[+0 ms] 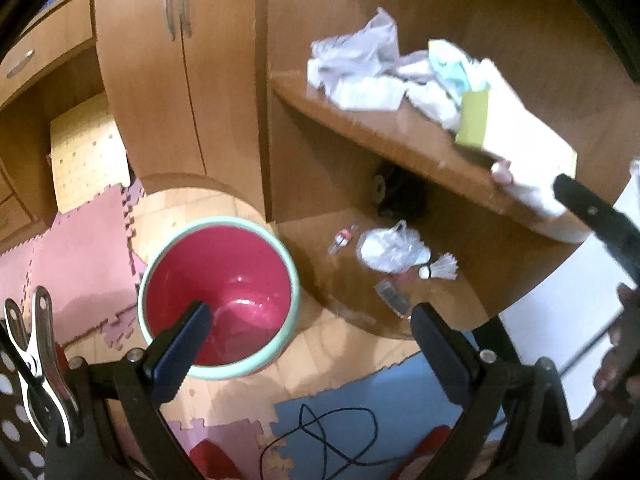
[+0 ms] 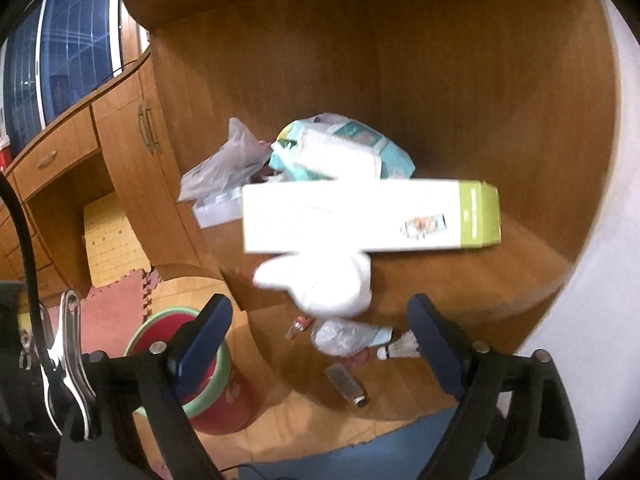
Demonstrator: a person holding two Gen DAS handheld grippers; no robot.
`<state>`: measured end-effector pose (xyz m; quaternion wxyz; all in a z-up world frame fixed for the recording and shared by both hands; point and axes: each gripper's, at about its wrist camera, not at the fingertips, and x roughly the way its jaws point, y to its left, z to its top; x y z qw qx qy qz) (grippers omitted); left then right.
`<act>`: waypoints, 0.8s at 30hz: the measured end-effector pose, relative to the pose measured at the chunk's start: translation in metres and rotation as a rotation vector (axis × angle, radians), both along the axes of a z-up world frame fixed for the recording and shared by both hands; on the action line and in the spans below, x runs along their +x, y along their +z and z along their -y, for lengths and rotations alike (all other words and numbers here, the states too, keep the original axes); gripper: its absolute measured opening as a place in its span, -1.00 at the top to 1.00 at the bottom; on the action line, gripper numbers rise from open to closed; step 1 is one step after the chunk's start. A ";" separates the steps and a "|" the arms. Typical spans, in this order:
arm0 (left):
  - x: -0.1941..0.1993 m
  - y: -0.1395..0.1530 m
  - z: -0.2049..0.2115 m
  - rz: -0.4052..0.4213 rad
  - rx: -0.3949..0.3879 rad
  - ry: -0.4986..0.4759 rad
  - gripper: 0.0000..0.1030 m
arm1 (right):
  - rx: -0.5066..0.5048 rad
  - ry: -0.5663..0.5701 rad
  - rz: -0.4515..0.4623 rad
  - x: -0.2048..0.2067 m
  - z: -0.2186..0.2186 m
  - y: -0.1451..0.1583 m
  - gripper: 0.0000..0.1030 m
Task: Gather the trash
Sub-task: 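Grasp white cloth with right tool while left tool grasps white plastic bag on shelf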
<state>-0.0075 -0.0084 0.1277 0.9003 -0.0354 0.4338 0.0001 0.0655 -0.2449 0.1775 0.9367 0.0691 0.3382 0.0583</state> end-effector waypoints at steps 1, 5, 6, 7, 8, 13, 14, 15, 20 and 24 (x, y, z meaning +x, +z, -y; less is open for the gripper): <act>0.002 0.005 0.001 0.008 0.002 -0.005 -0.97 | -0.001 -0.003 0.001 0.007 0.002 0.001 -0.77; 0.011 0.020 0.008 0.030 0.010 -0.026 -0.97 | 0.022 -0.005 -0.011 0.022 0.006 0.000 -0.66; 0.013 0.022 0.009 0.034 0.011 -0.030 -0.97 | 0.030 -0.004 -0.015 0.025 0.008 -0.001 -0.61; 0.017 0.025 0.011 0.037 0.012 -0.034 -0.97 | 0.035 -0.004 -0.017 0.026 0.009 -0.001 -0.59; 0.020 0.026 0.012 0.039 0.013 -0.037 -0.97 | 0.040 -0.001 -0.024 0.030 0.010 -0.003 -0.53; 0.039 0.033 0.013 0.042 0.011 -0.039 -0.97 | 0.047 0.014 -0.038 0.039 0.010 -0.008 -0.29; 0.046 0.035 0.013 0.044 0.010 -0.035 -0.97 | 0.048 0.017 -0.040 0.041 0.010 -0.009 -0.24; 0.051 0.037 0.013 0.046 0.011 -0.032 -0.97 | 0.048 0.020 -0.044 0.042 0.009 -0.010 -0.15; 0.084 0.048 0.011 0.064 0.008 -0.026 -0.97 | 0.073 0.024 -0.049 0.046 0.013 -0.014 0.18; 0.106 0.054 0.008 0.076 0.018 -0.012 -0.97 | 0.108 0.032 -0.052 0.048 0.020 -0.015 0.37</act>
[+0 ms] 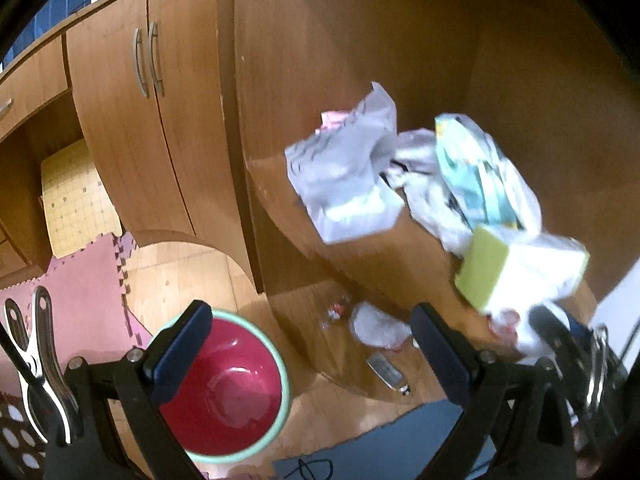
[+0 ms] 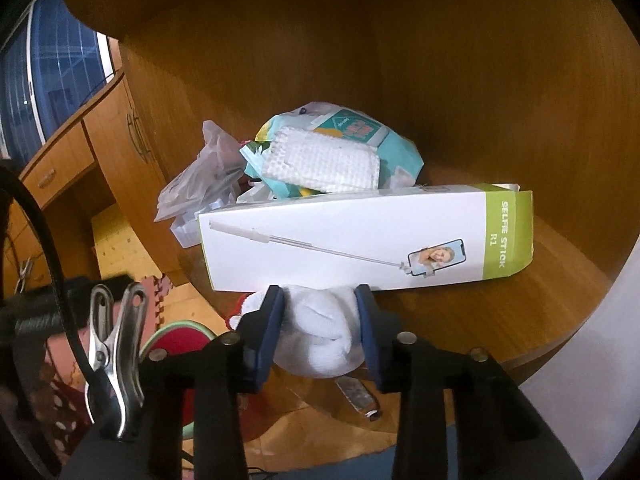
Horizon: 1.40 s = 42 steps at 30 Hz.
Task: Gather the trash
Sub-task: 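Grasp white cloth with right tool while left tool grasps white plastic bag on shelf, then carry the white cloth and plastic bag with both tools over the bin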
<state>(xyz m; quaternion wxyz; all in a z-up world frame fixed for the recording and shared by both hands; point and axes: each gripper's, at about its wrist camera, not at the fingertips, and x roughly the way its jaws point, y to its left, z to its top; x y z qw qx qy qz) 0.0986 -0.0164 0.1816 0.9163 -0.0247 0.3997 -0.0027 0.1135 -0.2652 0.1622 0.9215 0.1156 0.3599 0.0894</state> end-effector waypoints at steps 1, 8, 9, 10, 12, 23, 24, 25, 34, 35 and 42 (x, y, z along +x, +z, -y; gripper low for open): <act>0.006 0.001 0.000 0.002 -0.001 0.003 -0.97 | 0.011 0.002 0.000 0.000 0.002 0.000 0.39; 0.039 0.016 0.008 0.049 0.007 -0.008 -0.97 | 0.102 -0.005 -0.010 -0.001 0.020 -0.001 0.52; 0.044 0.018 0.011 0.054 0.013 -0.017 -0.97 | 0.114 -0.003 -0.010 -0.002 0.022 -0.001 0.53; 0.051 0.020 0.013 0.054 0.020 -0.027 -0.97 | 0.126 -0.001 -0.011 -0.003 0.024 0.000 0.53; 0.064 0.022 0.017 0.051 0.029 -0.035 -0.97 | 0.137 -0.001 -0.011 -0.004 0.025 0.001 0.53; 0.136 0.013 0.035 -0.006 0.126 -0.039 -0.62 | 0.168 -0.019 -0.025 -0.003 0.034 0.001 0.53; 0.140 0.010 0.036 -0.020 0.125 -0.041 -0.52 | 0.168 -0.017 -0.024 -0.004 0.034 0.002 0.53; 0.145 0.007 0.036 -0.032 0.123 -0.044 -0.41 | 0.170 -0.012 -0.021 -0.004 0.034 0.002 0.53; 0.139 0.007 0.036 0.029 0.052 -0.115 0.37 | 0.189 -0.006 -0.013 -0.005 0.038 0.004 0.53; 0.137 0.007 0.033 0.034 0.036 -0.114 0.41 | 0.191 -0.006 -0.012 -0.006 0.038 0.005 0.53; 0.119 0.013 0.021 0.066 0.006 -0.116 0.60 | 0.223 -0.001 -0.013 -0.009 0.040 0.004 0.53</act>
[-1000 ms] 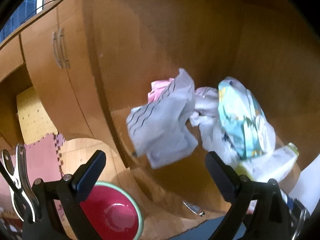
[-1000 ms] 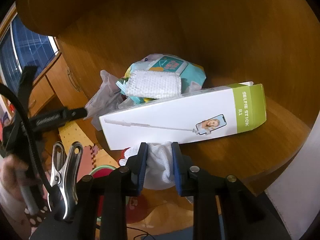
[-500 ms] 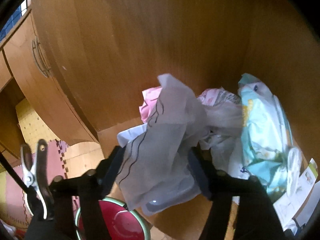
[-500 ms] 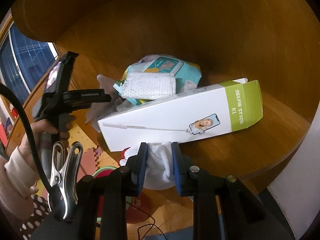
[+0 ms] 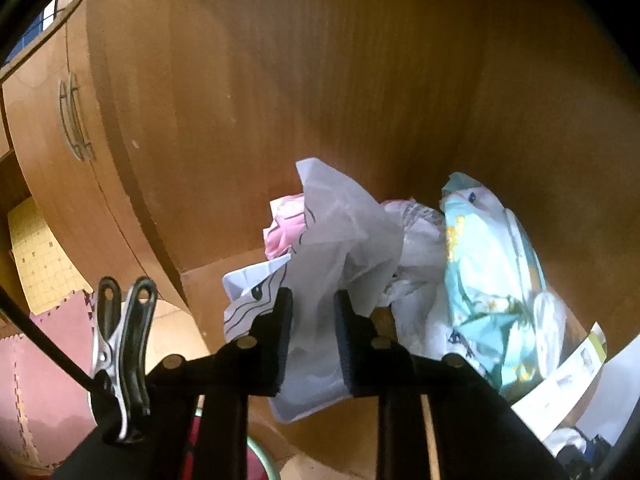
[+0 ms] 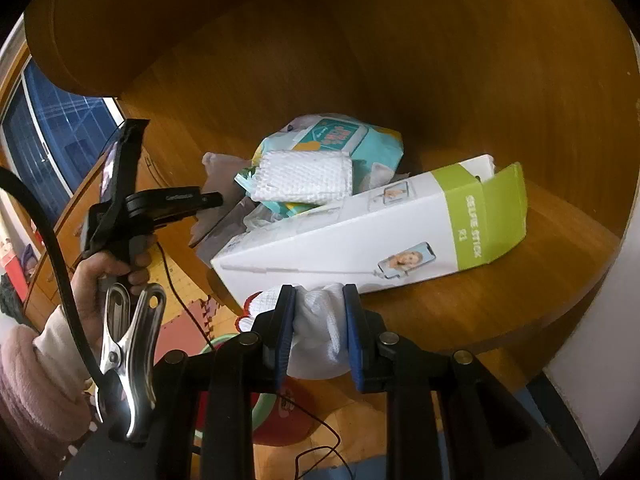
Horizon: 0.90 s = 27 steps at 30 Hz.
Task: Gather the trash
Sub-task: 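Carry the white cloth and plastic bag with both tools over the bin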
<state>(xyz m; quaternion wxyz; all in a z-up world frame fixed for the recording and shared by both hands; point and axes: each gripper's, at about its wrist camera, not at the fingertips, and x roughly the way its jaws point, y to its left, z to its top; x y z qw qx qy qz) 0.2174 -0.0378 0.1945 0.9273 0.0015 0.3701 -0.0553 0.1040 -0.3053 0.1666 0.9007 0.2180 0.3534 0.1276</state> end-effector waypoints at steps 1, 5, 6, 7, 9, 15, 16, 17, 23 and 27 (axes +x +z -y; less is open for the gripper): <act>-0.002 0.001 -0.001 0.004 -0.007 -0.001 0.61 | 0.009 0.000 -0.003 0.000 0.001 -0.001 0.53; -0.014 0.010 -0.007 0.022 -0.043 0.006 0.65 | 0.027 -0.027 0.016 -0.001 0.000 -0.002 0.53; -0.015 0.013 -0.009 0.029 -0.052 0.008 0.66 | 0.029 -0.026 0.021 -0.001 -0.001 -0.001 0.53; -0.017 0.016 -0.010 0.036 -0.060 0.010 0.66 | 0.028 -0.026 0.028 -0.002 -0.002 -0.001 0.53; -0.021 0.021 -0.011 0.044 -0.066 0.013 0.67 | 0.017 -0.031 0.036 -0.003 -0.004 0.000 0.53; -0.045 0.040 -0.019 0.079 -0.086 0.022 0.67 | 0.030 -0.028 0.046 -0.005 -0.004 0.002 0.53; -0.050 0.043 -0.022 0.079 -0.088 0.025 0.67 | 0.033 -0.027 0.045 -0.005 -0.003 0.002 0.53; -0.054 0.045 -0.025 0.079 -0.092 0.030 0.67 | 0.036 -0.026 0.045 -0.006 -0.003 0.002 0.53; -0.092 0.052 -0.043 0.097 -0.082 0.087 0.67 | 0.036 -0.021 0.056 -0.010 -0.003 0.006 0.53; -0.122 0.051 -0.063 0.091 -0.070 0.134 0.67 | 0.023 -0.003 0.069 -0.014 -0.008 0.010 0.53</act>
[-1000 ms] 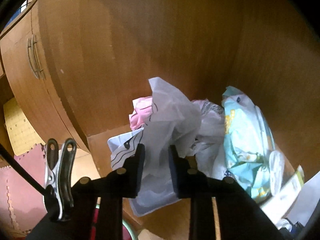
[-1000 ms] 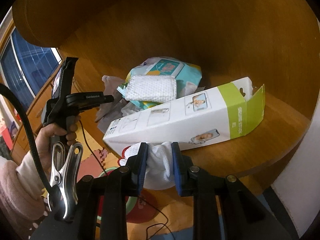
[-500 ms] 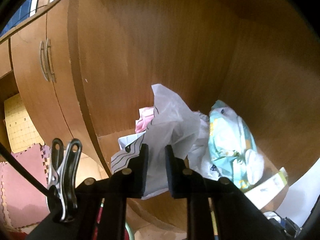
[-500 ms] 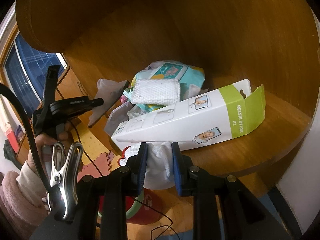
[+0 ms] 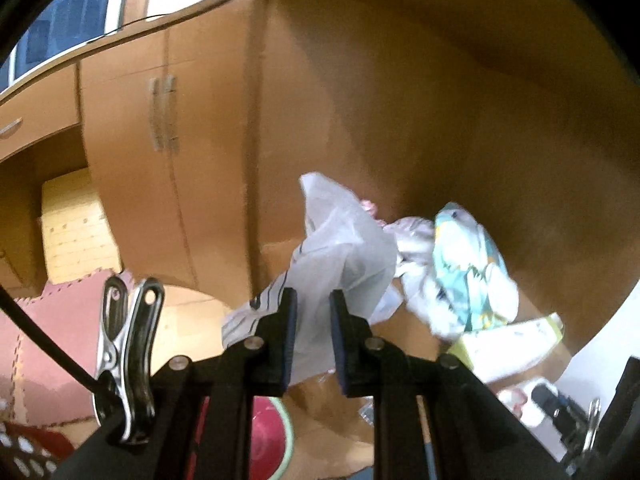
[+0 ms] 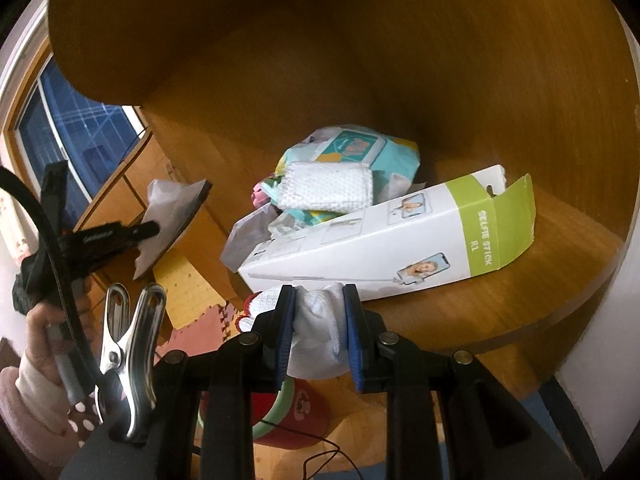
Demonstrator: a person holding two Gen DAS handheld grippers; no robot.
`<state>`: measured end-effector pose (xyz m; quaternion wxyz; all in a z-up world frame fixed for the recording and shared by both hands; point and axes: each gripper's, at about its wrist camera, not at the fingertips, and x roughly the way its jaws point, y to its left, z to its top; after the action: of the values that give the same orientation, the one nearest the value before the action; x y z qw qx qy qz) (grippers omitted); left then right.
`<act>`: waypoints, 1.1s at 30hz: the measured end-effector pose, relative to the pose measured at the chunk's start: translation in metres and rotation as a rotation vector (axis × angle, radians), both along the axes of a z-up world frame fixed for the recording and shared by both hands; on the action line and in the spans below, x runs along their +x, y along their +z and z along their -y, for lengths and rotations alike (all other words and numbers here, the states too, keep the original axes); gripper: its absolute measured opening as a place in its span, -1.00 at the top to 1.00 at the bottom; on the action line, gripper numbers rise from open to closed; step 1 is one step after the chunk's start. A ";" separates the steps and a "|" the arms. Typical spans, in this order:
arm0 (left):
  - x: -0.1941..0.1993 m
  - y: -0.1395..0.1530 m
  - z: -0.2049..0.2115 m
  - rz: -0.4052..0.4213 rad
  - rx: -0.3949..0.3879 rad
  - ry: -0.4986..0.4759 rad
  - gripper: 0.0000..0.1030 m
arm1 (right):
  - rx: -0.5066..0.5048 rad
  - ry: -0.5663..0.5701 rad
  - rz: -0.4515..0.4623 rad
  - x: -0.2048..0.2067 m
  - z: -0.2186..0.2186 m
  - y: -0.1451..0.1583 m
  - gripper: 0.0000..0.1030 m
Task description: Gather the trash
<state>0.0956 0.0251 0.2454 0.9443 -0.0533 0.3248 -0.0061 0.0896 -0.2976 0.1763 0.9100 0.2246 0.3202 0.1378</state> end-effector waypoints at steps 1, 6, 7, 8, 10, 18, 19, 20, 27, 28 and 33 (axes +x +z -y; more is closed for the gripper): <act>-0.007 -0.002 -0.006 -0.002 0.008 0.016 0.67 | -0.004 0.007 0.003 -0.001 -0.002 0.001 0.53; -0.044 -0.007 -0.038 -0.028 0.045 0.082 0.67 | -0.035 0.047 0.007 -0.004 -0.016 0.001 0.53; -0.053 -0.009 -0.045 -0.035 0.052 0.092 0.67 | -0.042 0.059 0.011 -0.005 -0.020 0.002 0.53; -0.059 -0.011 -0.050 -0.039 0.058 0.098 0.67 | -0.047 0.067 0.015 -0.006 -0.023 0.002 0.53; -0.071 -0.018 -0.058 -0.051 0.076 0.109 0.67 | -0.053 0.081 0.021 -0.007 -0.030 0.003 0.53; -0.097 -0.065 -0.090 -0.150 0.028 0.149 0.67 | -0.101 0.171 0.032 -0.016 -0.068 0.000 0.53; -0.100 -0.070 -0.093 -0.160 0.023 0.155 0.67 | -0.112 0.185 0.032 -0.016 -0.074 -0.001 0.53; -0.102 -0.076 -0.096 -0.169 0.020 0.159 0.67 | -0.117 0.193 0.031 -0.016 -0.078 -0.002 0.53; -0.102 -0.104 -0.110 -0.226 0.013 0.165 0.67 | -0.127 0.233 0.001 -0.010 -0.107 -0.011 0.53; -0.100 -0.107 -0.111 -0.232 0.014 0.165 0.67 | -0.128 0.239 0.001 -0.008 -0.112 -0.012 0.53; -0.091 -0.125 -0.119 -0.251 0.014 0.175 0.60 | -0.140 0.274 -0.011 -0.002 -0.139 -0.020 0.53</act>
<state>0.0045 0.1436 0.1202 0.8935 -0.0755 0.4345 0.0853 0.0875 -0.1581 0.1559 0.8943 0.1157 0.3617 0.2369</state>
